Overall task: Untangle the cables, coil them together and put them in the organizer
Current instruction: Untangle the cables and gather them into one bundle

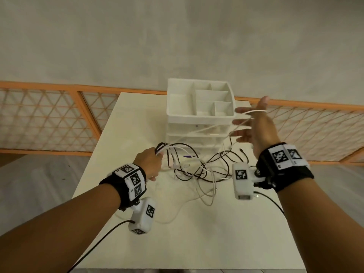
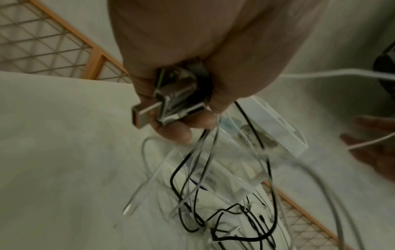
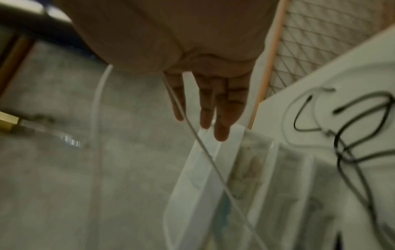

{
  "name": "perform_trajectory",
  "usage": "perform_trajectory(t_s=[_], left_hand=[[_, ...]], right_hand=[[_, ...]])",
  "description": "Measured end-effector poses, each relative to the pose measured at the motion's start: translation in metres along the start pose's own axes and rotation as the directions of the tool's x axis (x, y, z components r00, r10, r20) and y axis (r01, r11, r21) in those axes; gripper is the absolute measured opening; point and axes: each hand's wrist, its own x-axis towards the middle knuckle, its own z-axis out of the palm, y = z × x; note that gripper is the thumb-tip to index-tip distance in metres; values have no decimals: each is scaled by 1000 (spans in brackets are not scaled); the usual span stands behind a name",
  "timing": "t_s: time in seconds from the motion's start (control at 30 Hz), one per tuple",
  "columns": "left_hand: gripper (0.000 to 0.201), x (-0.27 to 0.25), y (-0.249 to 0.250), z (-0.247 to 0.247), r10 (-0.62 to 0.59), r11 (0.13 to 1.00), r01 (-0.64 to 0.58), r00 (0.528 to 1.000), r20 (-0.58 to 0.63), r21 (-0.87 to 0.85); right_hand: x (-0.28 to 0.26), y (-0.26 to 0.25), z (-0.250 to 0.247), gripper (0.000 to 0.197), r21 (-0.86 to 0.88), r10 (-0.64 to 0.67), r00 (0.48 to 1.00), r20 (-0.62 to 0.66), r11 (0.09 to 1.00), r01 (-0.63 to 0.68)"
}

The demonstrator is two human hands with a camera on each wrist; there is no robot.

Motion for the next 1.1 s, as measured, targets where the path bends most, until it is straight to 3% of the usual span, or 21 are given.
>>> perform_trajectory(t_s=[0.07,0.1,0.23,0.33,0.43,0.53,0.63,0.7,0.8,0.93,1.03,1.1], left_hand=[[32,1,6,-3,-43,990,40,999,-19,-135],[30,1,11,-4,-33,973,30,999,-8,-228],[22,-17,46,-3,132,814,-12,977,165,-581],[23,-28,62,16,237,735,-7,940,247,-678],[30,-23,50,34,231,827,-76,950,212,-557],[32,-13,23,31,149,950,-102,979,142,-296],[27,-6,-2,20,73,995,-64,992,107,-80],[26,-4,-11,14,26,999,-22,996,89,-48],[21,1,-7,6,30,994,-24,998,52,-111],[20,5,1,-8,-27,941,30,1000,13,-336],[23,4,3,-22,-11,871,55,996,93,-487],[33,3,4,-33,39,818,58,987,156,-572]], right_hand=[[-8,7,9,78,-189,-56,995,88,979,72],[-14,10,15,74,-185,-81,986,147,977,108],[-36,12,41,58,38,-84,933,351,996,75],[-40,-3,54,53,162,-129,915,382,984,71],[-28,-21,49,53,290,-169,955,242,952,95],[-13,-30,31,54,302,-126,992,27,947,112],[-4,-35,12,54,264,-99,985,-141,955,134],[3,-36,2,50,175,-182,959,-216,959,221],[17,-33,-12,37,64,-236,933,-272,963,262],[33,-22,-25,11,152,-110,938,-330,974,168],[37,2,-35,17,-25,-78,908,-411,997,74],[37,16,-42,21,-34,50,909,-415,997,-71]])
